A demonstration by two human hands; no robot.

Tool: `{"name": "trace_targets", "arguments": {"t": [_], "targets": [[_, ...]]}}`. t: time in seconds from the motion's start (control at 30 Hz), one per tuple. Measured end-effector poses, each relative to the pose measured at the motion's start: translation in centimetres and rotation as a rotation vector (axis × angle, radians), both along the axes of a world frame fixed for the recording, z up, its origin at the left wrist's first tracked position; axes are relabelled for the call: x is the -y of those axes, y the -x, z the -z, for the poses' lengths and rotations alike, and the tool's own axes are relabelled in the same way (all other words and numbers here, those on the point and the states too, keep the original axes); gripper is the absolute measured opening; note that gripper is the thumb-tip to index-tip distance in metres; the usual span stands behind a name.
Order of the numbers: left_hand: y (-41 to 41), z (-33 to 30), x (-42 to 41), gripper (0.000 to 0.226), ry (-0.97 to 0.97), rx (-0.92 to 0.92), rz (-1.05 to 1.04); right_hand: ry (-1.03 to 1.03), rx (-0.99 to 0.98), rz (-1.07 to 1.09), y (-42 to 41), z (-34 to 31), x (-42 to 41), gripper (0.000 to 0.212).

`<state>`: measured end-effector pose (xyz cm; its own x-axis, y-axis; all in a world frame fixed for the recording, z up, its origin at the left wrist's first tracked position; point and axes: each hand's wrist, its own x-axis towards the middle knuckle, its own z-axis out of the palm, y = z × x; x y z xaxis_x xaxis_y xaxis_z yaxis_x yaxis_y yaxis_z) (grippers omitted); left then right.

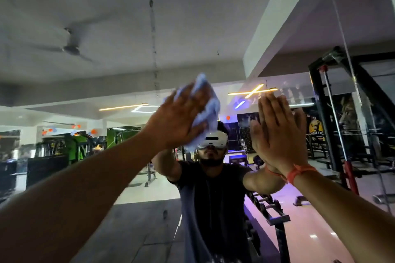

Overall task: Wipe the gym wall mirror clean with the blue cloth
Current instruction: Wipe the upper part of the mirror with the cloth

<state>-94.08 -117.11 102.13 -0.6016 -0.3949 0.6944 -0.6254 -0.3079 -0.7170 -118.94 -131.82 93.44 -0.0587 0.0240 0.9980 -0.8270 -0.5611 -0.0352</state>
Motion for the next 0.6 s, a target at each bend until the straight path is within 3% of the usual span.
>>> {"name": "trace_targets", "arguments": {"t": [0.07, 0.1, 0.13, 0.2, 0.27, 0.3, 0.37, 0.47, 0.5, 0.53, 0.6], "targets": [[2.4, 1.3, 0.7, 0.072, 0.135, -0.427, 0.124, 0.004, 0.003, -0.008, 0.0, 0.0, 0.0, 0.064], [3.3, 2.8, 1.2, 0.074, 0.145, -0.498, 0.138, 0.01, 0.008, -0.008, 0.0, 0.1, 0.0, 0.064], [3.6, 4.4, 1.8, 0.076, 0.114, -0.427, 0.118, 0.017, 0.011, -0.006, -0.1, 0.2, 0.0, 0.064], [3.0, 6.7, 1.7, 0.078, -0.089, -0.008, 0.042, 0.026, 0.01, -0.005, 0.0, 0.2, -0.1, 0.063], [1.2, 5.4, 0.4, 0.076, -0.288, 0.297, -0.024, 0.021, 0.0, -0.006, 0.1, 0.2, -0.1, 0.063], [0.3, 4.0, 0.1, 0.074, -0.304, 0.367, -0.054, 0.012, 0.001, -0.002, 0.1, 0.2, 0.0, 0.063], [-0.7, 0.6, 0.2, 0.071, -0.189, 0.239, -0.059, -0.021, 0.002, 0.009, -0.1, 0.1, -0.1, 0.065], [0.8, -2.1, 0.1, 0.068, 0.115, -0.332, 0.081, -0.057, -0.018, 0.016, -0.1, 0.1, 0.0, 0.066], [1.8, -1.6, 0.3, 0.069, 0.152, -0.444, 0.138, -0.055, -0.016, 0.019, 0.0, 0.1, 0.1, 0.066], [2.5, -0.4, 0.7, 0.07, 0.158, -0.449, 0.163, -0.047, -0.01, 0.021, 0.0, 0.1, 0.2, 0.066], [2.9, 3.2, 1.4, 0.072, 0.05, -0.166, 0.115, -0.02, -0.001, 0.015, 0.0, 0.1, 0.0, 0.063]]}}
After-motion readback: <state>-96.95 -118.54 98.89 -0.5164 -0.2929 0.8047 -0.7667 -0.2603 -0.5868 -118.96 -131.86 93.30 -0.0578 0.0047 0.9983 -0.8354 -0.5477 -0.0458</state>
